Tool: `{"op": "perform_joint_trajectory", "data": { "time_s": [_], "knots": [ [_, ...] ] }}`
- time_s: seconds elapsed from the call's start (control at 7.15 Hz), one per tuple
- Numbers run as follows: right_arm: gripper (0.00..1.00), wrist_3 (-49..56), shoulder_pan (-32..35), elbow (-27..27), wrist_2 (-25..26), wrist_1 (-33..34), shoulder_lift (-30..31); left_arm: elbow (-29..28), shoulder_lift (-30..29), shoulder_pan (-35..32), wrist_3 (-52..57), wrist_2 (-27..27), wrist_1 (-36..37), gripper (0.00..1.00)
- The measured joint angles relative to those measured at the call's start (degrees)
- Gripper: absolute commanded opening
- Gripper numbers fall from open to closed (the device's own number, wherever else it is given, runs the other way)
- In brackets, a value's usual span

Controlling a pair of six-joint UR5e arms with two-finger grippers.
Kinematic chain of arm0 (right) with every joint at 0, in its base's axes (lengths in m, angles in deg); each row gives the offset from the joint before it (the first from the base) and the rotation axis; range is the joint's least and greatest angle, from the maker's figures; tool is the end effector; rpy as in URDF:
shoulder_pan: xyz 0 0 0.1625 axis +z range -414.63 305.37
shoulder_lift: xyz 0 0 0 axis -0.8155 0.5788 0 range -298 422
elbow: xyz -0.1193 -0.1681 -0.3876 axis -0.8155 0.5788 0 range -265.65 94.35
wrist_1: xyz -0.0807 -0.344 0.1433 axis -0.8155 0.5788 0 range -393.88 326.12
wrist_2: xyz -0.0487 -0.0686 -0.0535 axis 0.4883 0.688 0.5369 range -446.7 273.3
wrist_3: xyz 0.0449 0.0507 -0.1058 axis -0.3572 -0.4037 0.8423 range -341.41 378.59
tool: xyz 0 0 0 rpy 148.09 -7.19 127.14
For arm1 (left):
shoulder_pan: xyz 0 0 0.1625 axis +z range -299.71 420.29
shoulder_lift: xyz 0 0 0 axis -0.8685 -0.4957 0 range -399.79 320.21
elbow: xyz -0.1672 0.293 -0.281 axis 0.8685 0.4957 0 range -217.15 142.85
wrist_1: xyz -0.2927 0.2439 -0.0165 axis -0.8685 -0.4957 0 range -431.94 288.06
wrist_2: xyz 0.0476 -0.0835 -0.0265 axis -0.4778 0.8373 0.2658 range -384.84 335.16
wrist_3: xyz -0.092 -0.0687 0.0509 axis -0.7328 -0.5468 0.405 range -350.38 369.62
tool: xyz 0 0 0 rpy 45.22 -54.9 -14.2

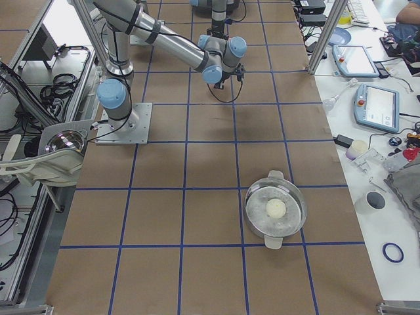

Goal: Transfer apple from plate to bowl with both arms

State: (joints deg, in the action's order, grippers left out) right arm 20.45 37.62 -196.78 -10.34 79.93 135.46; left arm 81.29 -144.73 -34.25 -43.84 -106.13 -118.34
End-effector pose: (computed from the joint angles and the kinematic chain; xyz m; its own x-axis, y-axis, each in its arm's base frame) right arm 0.1815 -0.4685 0.2227 -0.9715 -0.0133 -0.2366 -0.0698 0.9702 0.2321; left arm -0.1893 -0.4596 0.2176 -0.6503 -0.7539 0.0934 -0.7444 0.6569 0.1193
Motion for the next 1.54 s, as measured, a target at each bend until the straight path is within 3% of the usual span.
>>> {"op": "perform_joint_trajectory", "data": {
  "time_s": [0.14,0.28,0.56,0.98,1.54],
  "knots": [
    [0.0,-0.87,1.07,-1.2,-0.22,2.5,-0.58,-1.02,1.29,0.37,4.81,-0.22,-0.71,0.21],
    [0.44,-1.31,1.5,-2.27,-0.32,4.6,-1.24,-2.64,2.53,0.65,10.37,-0.66,-1.63,0.21],
    [1.0,-1.54,1.65,-3.01,-0.32,6.01,-1.49,-7.1,4.83,0.43,23.38,-1.44,-5.44,0.21],
    [1.0,-1.74,1.14,0.05,1.25,5.25,0.97,-12.38,6.7,-4.35,32.08,-1.99,-9.71,0.21],
    [1.0,-1.13,-4.4,9.23,9.0,-6.22,10.58,-18.35,3.92,-15.15,30.09,-2.83,-11.22,0.18]
  ]
}}
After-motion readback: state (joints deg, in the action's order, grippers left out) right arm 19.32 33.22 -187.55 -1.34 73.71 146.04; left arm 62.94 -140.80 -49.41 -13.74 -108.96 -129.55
